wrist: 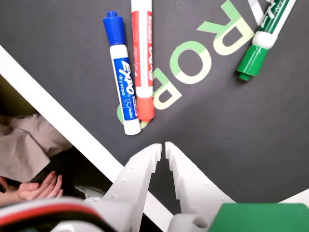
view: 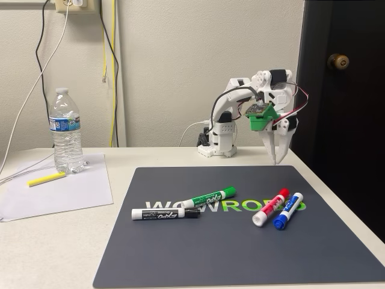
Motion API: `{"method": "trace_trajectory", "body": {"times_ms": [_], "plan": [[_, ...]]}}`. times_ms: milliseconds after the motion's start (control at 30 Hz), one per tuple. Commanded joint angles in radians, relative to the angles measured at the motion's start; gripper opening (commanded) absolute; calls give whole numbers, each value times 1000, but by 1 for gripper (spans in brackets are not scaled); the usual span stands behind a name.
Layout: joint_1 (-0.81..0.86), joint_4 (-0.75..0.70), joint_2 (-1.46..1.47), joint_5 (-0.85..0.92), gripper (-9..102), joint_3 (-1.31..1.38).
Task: Pick up the red marker.
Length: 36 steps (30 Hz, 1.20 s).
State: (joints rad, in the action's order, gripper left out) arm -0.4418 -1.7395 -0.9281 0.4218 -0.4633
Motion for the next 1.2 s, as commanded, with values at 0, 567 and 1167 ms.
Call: {"method": "trace_trajectory", "body": {"times_ms": [0, 567, 1167], "plan": [[15, -6, -9, -5, 0, 40], [92, 84, 91, 40, 6, 87], [153, 86, 364, 213, 21, 354]]}}
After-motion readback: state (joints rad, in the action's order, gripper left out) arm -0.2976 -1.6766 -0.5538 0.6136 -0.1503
